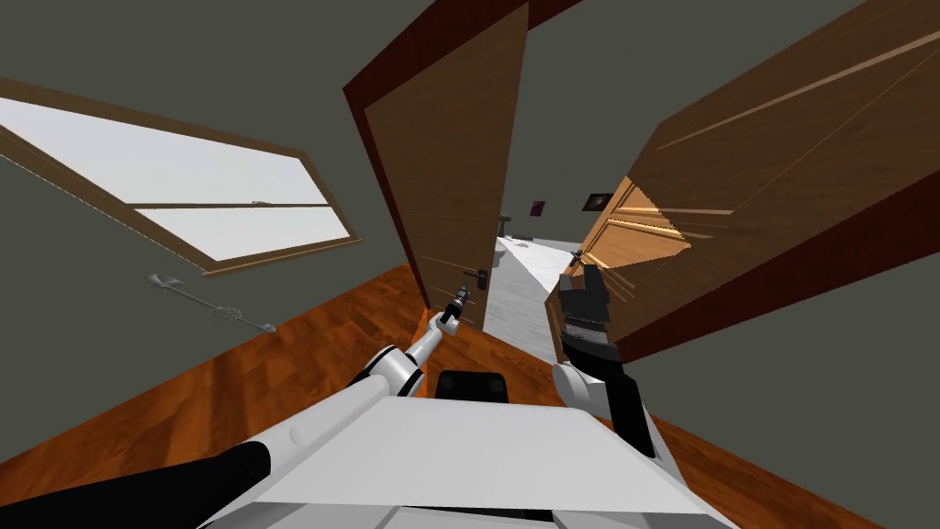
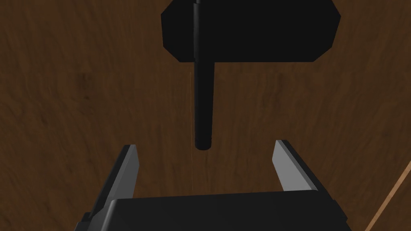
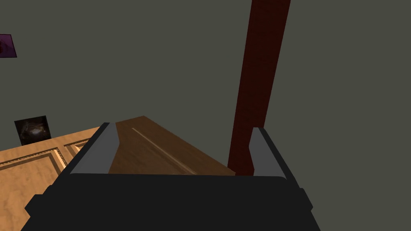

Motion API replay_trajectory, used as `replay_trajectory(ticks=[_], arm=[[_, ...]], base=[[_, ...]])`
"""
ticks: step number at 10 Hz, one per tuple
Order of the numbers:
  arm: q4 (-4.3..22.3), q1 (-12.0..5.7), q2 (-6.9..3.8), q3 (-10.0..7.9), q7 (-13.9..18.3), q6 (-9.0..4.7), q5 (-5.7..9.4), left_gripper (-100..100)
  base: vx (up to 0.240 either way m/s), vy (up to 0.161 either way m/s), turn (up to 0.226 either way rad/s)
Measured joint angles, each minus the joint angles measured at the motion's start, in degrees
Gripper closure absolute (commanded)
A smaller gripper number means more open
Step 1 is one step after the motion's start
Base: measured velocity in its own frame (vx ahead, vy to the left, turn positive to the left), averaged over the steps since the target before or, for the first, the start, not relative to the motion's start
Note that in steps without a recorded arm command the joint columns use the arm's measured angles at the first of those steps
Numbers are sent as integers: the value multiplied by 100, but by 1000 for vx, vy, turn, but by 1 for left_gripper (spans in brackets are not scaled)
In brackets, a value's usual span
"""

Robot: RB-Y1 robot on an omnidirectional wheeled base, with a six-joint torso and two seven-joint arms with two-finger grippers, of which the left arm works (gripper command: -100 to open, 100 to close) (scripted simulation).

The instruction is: Push the door open

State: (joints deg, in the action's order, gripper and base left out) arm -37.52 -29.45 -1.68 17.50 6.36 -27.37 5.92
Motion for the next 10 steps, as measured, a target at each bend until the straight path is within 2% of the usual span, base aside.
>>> replay_trajectory(ticks=[2, 5, 9, 10], arm=[[66, -18, -61, -26, -10, -38, 6, -100], [-13, 32, -124, -51, -18, 2, 9, -100], [41, 31, -44, -105, -37, -36, 20, -100], [39, 30, -40, -106, -38, -37, 20, 100]], base=[[165, -57, -22], [191, -73, -26], [172, -40, -19], [-14, 3, 8]])
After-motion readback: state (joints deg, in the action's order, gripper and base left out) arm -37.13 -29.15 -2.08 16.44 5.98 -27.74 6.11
